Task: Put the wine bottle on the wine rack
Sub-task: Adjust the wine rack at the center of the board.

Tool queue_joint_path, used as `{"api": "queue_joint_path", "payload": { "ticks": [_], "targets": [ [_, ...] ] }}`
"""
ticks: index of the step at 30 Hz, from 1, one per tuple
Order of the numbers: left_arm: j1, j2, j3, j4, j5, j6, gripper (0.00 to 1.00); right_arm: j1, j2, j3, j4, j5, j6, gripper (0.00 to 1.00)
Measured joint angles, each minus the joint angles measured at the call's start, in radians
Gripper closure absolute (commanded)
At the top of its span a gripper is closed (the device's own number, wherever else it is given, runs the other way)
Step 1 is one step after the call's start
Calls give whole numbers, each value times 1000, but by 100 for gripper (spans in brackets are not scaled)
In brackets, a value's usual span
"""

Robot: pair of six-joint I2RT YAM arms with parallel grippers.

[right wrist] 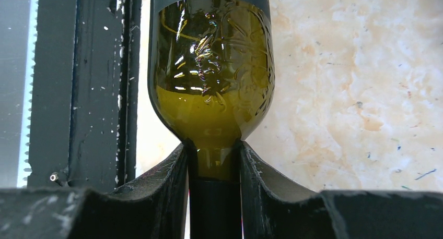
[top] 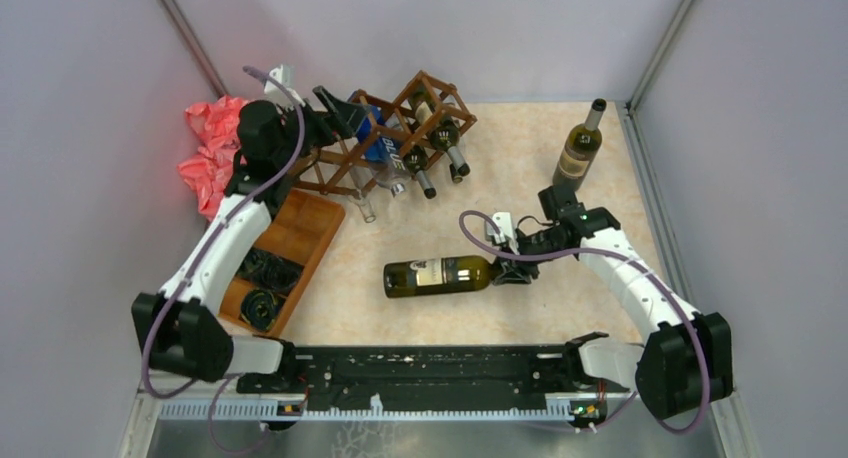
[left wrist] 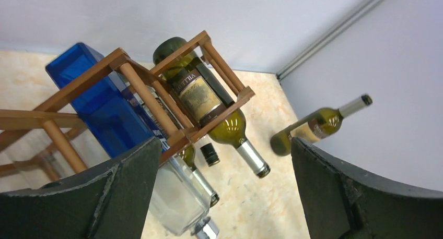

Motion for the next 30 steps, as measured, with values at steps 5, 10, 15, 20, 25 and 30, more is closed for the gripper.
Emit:
{"api": "queue_joint_path", "payload": {
  "ticks": [5,10,15,20,25,30],
  "targets": [
    [1,-179,-108,-11,60,146,1,2,0,87,-95,1,-22,100],
    [0,-348,-229,-9,103,238,1,2,0,135,-220,28,-110,100],
    [0,-476,-343,-9,121,295,1,8,0,163,-320,71,-182,100],
    [1,-526,-389,-10,121,308,1,66,-1,196,-288,93,-103,100],
    [1,-555,-412,-14,119,332,1,225,-60,172,-107,148,139,100],
    [0,-629,-438,-21,79,367,1,381,-176,53,162,228,454,100]
  ]
}}
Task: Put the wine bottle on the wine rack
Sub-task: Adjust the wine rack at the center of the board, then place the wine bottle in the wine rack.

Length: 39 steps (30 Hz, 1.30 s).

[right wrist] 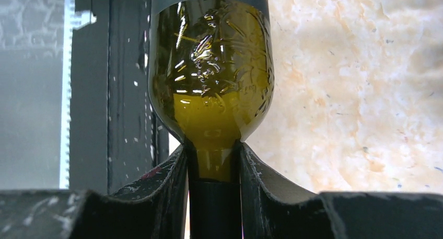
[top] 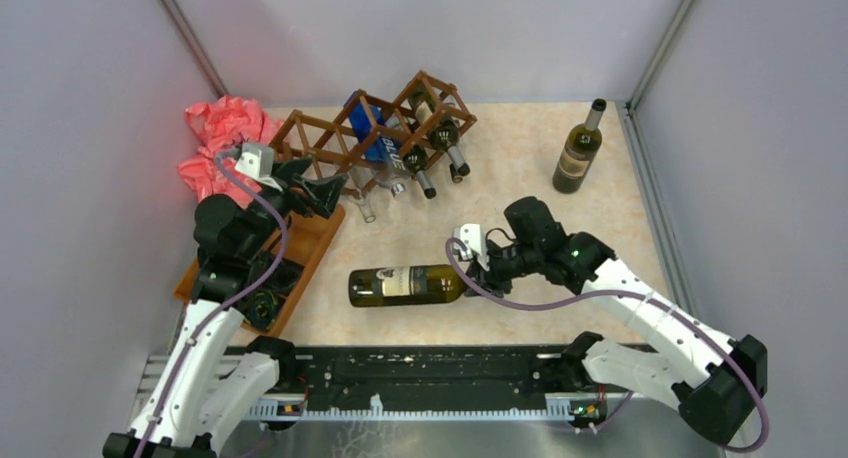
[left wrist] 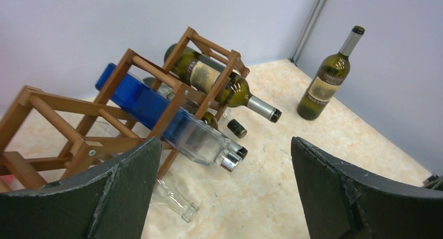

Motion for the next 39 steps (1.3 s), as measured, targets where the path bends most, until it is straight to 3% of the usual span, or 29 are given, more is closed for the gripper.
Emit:
{"api": "queue_joint_path", "payload": {
  "ticks": [5,12,21,32,39],
  "targets": [
    [0,-32,-3,1,-43,29,1,112,3,-62,168,108,229,100],
    [0,-53,-14,-10,-109,61,1,161,53,-69,364,242,459,100],
    [0,-103,-29,-10,-203,99,1,197,102,-113,576,327,647,100],
    [11,-119,-40,-10,-248,107,1,216,320,-113,801,423,859,100],
    [21,-128,-40,-10,-256,113,1,234,449,-35,848,470,961,100]
  ]
}}
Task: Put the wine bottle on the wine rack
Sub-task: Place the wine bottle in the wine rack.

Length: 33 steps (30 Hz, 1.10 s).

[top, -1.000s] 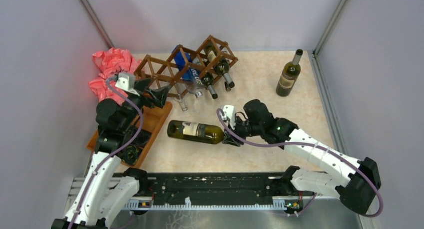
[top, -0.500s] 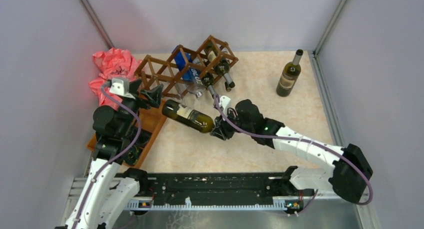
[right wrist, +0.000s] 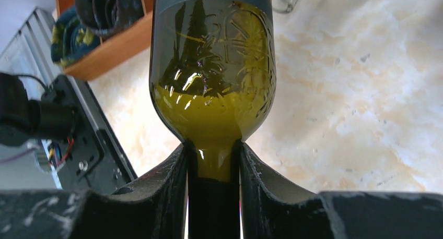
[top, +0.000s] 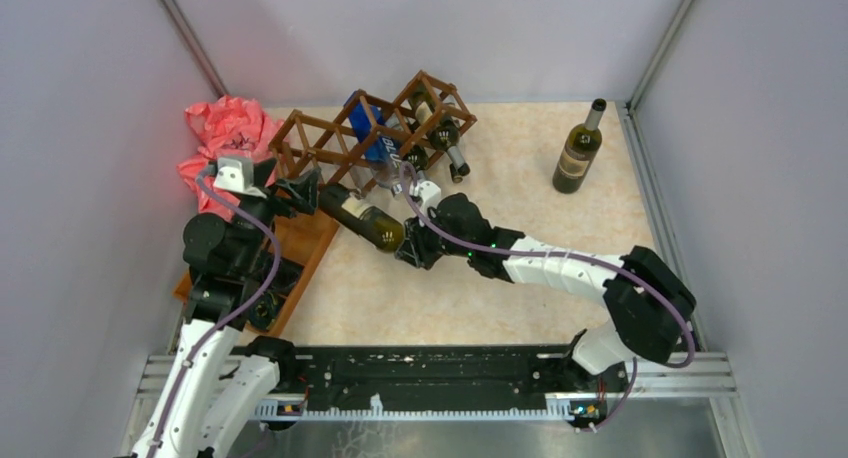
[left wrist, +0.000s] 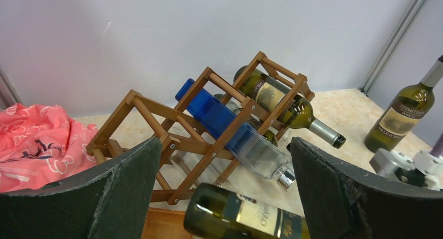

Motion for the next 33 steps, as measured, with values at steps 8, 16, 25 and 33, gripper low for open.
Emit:
{"api": "queue_joint_path", "payload": {
  "ticks": [8,16,25,33],
  "targets": [
    [12,-5,0,0,-3,1,1,3,121,100,97,55,99,100],
    [16,-8,-4,1,-3,1,1,34,209,159,150,98,173,100],
    [25,-19,-4,2,-3,-1,1,62,289,213,210,168,240,100],
    [29,-23,-9,4,-3,-2,1,102,377,292,247,269,290,100]
  ]
}}
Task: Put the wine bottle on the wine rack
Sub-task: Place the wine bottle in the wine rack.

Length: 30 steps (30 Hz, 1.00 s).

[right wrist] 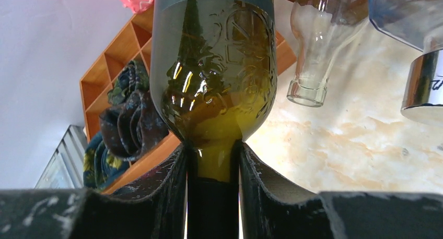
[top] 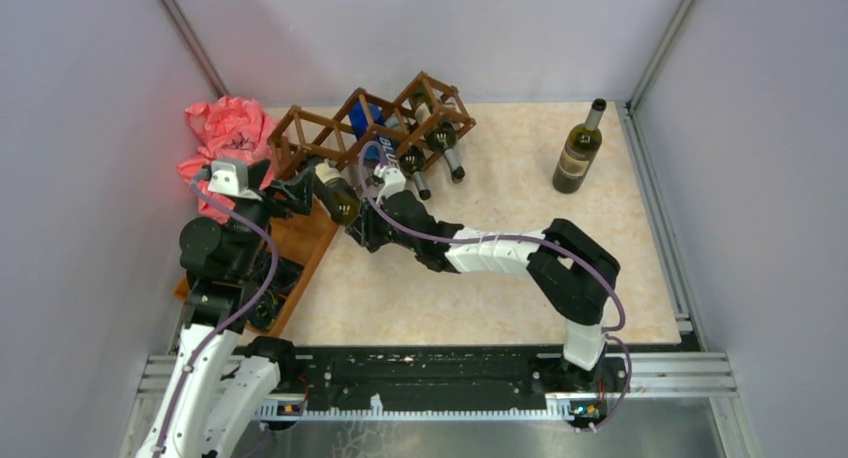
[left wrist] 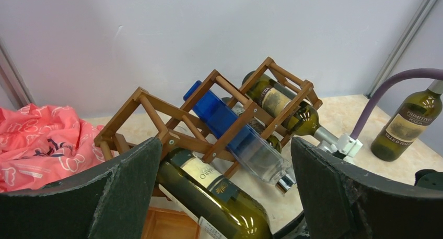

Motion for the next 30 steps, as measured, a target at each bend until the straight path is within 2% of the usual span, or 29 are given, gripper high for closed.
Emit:
{"api": "queue_joint_path", "payload": {
  "ticks": [8,13,21,30],
  "targets": [
    [2,-8,-6,0,0,0,1,32,101,108,8,76,50,100],
    [2,-15,-6,0,-2,0,1,53,107,116,7,127,80,98],
    [2,-16,-6,1,-6,0,1,108,107,121,-25,247,138,100],
    [3,0,-13,2,-42,-37,1,132,107,121,-26,304,189,100]
  ]
}}
